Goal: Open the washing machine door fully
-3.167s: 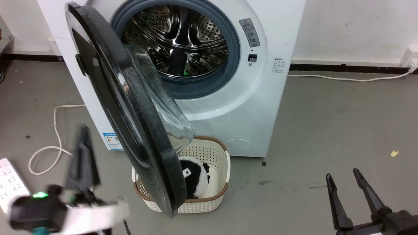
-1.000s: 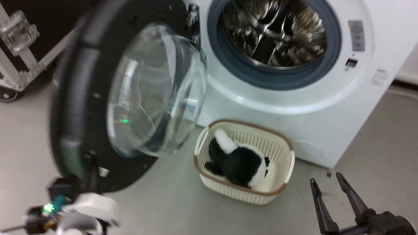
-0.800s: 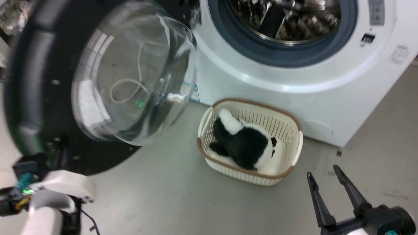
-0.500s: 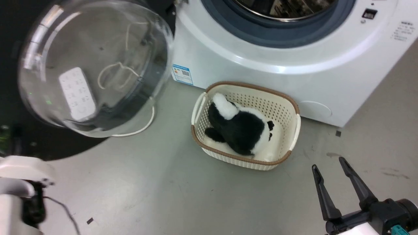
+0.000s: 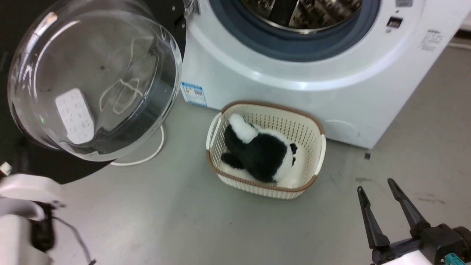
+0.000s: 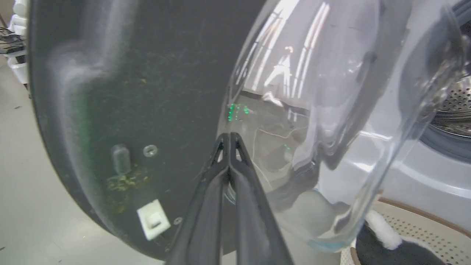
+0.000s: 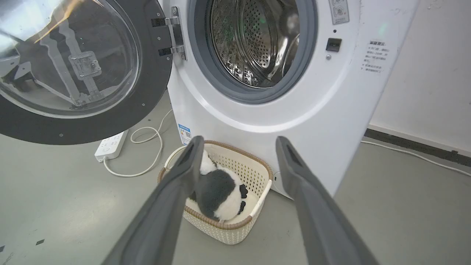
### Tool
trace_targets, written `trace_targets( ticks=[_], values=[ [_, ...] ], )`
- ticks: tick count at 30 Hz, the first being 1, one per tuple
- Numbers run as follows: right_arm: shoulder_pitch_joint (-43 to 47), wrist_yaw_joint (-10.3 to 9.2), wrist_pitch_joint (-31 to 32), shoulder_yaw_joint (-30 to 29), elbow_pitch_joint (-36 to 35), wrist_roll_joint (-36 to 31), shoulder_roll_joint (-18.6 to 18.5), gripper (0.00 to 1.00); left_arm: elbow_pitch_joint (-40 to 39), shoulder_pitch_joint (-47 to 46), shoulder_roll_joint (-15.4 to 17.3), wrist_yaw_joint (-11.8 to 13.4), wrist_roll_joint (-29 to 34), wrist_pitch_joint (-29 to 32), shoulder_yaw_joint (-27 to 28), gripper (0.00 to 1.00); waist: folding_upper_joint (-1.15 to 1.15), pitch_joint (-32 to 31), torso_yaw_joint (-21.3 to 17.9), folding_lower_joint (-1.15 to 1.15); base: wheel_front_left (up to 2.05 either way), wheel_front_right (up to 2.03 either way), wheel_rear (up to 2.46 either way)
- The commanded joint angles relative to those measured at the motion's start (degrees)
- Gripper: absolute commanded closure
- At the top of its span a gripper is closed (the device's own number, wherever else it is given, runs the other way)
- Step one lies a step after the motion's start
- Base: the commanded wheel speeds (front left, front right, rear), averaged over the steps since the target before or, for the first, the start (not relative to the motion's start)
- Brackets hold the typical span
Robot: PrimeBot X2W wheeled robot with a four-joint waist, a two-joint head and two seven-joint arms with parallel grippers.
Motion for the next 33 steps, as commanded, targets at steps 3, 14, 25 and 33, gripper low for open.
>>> trace_targets(
  ticks=[3, 14, 25, 33],
  values=[
    [-1.3, -0.04, -0.2, -0.8, 0.2, 0.4, 0.5, 0.00, -4.2, 3.6, -2.8, -0.9, 1.3, -0.6, -1.3, 1.00, 0.00, -3.6, -1.7, 0.00, 0.00, 0.00, 0.00],
    [0.0, -0.04, -0.2, -1.9, -1.0, -1.9, 1.2, 0.00, -26.5, 20.6, -14.2, -0.9, 10.4, -0.6, -4.8, 1.00, 0.00, -12.8, -10.9, 0.00, 0.00, 0.00, 0.00],
    [2.5, -0.04, -0.2, -1.6, 0.9, -1.3, 1.9, 0.00, -29.5, 29.0, -19.2, -0.6, 17.4, -0.7, -9.5, 1.00, 0.00, -14.8, -16.5, 0.00, 0.00, 0.00, 0.00],
    [3.3, -0.04, -0.2, -1.8, 2.1, -0.6, 2.1, 0.00, -28.7, 31.2, -20.1, 0.1, 20.3, -0.7, -11.5, 0.00, 0.00, -14.8, -18.4, 0.00, 0.00, 0.00, 0.00]
  ],
)
